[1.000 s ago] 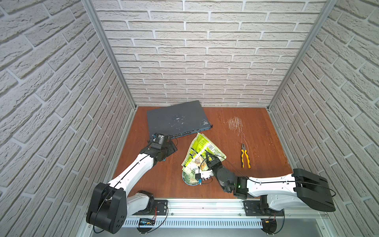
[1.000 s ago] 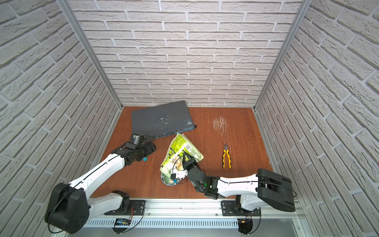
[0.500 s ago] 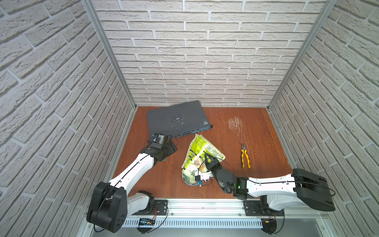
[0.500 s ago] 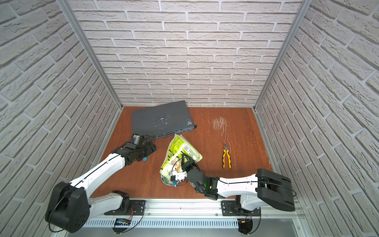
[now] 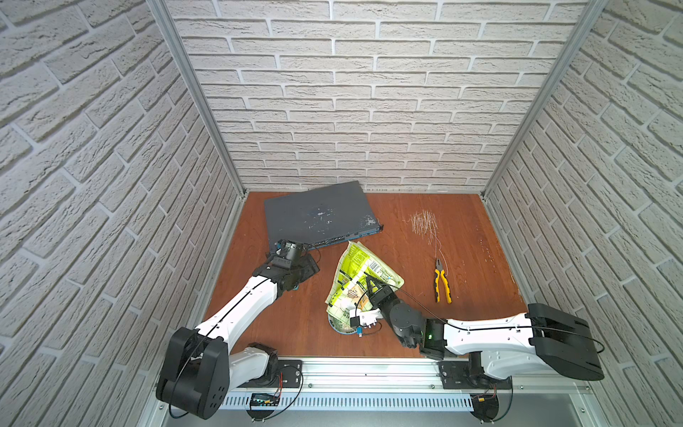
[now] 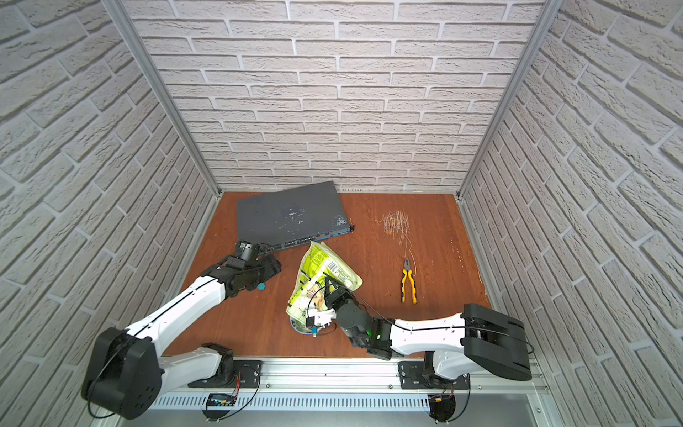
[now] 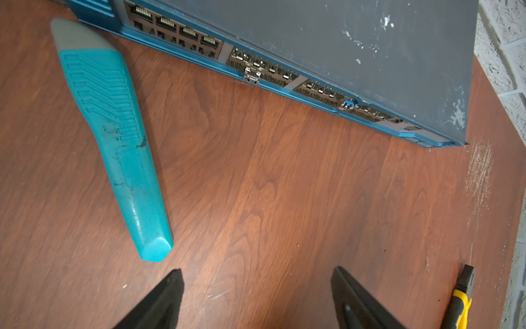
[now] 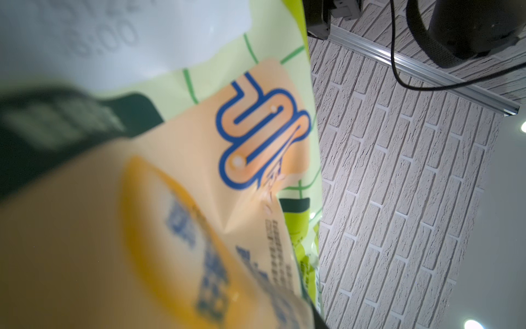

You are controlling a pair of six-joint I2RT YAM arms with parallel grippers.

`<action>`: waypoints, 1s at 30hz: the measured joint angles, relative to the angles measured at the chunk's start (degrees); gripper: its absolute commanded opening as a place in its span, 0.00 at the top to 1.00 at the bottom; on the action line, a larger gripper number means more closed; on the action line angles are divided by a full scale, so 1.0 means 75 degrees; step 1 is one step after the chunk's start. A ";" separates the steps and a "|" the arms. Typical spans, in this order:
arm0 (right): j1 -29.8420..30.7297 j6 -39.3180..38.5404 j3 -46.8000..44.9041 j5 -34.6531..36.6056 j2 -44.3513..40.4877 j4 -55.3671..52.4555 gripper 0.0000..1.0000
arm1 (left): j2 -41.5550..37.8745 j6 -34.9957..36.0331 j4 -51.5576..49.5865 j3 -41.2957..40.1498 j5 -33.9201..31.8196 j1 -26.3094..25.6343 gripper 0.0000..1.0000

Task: Pour the oats into the breakfast bowl
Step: Pour the oats into the bowl.

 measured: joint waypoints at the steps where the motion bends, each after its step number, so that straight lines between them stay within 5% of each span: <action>1: 0.0000 0.0017 0.0012 -0.0017 -0.0003 0.0003 0.96 | 0.0003 0.0000 0.0000 0.0000 0.0000 0.0000 0.16; 30: -0.0172 -0.0367 0.0169 -0.0087 0.0382 0.0289 0.96 | 0.0017 0.0000 0.0000 0.0006 0.0000 0.0000 0.16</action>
